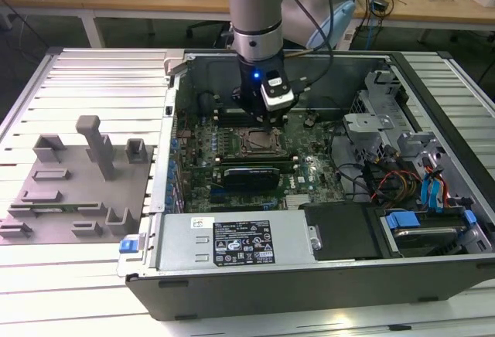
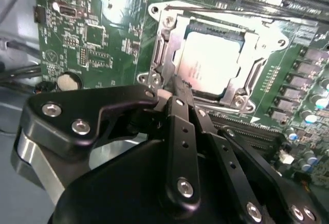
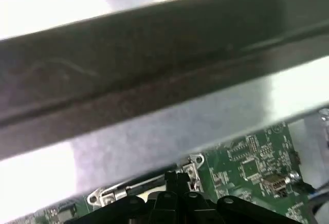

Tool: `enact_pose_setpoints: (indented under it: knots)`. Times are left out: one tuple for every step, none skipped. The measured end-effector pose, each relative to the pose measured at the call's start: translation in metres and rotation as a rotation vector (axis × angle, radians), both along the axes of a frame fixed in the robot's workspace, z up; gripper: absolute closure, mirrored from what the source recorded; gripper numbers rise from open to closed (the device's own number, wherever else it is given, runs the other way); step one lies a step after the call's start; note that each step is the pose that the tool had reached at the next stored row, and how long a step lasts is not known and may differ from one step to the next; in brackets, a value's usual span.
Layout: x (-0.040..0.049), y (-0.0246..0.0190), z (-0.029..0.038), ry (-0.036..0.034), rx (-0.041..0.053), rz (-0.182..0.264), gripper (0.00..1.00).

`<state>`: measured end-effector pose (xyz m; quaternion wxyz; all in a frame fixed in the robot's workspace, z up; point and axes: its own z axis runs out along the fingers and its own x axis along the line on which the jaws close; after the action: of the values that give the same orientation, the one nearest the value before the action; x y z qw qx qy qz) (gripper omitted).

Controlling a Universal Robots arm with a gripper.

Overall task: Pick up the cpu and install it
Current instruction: 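Install the first cpu locking lever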

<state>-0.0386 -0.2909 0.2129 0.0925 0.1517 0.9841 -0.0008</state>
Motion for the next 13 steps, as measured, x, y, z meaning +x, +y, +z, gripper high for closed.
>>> enact_pose_setpoints:
  knots:
    - [0.0001,0.0000,0.0020,0.0000,-0.0028,0.000,0.89]
    - [0.0001,0.0000,0.0035,0.0001,-0.0035,0.000,0.89]
    - [0.0000,0.0000,0.0054,0.0000,-0.0040,0.000,0.89]
    - [0.0000,0.0000,0.0093,0.0000,-0.0041,0.000,0.89]
    - [0.0000,0.0000,0.0126,0.0000,-0.0041,-0.001,0.89]
    - [0.0000,0.0000,0.0153,0.0000,-0.0041,-0.001,0.89]
    - [0.0000,0.0000,0.0189,-0.0001,-0.0041,-0.001,0.89]
    - [0.0000,0.0000,0.0212,0.0000,-0.0042,-0.001,0.89]
    - [0.0000,0.0000,0.0238,0.0000,-0.0044,-0.001,0.89]
    - [0.0000,0.0000,0.0245,0.0000,-0.0046,-0.001,0.89]
    - [0.0000,0.0000,0.0244,-0.0001,-0.0046,-0.001,0.89]
    - [0.0000,0.0000,0.0244,-0.0001,-0.0046,-0.001,0.89]
    - [0.0000,0.0000,0.0245,-0.0001,-0.0046,-0.001,0.89]
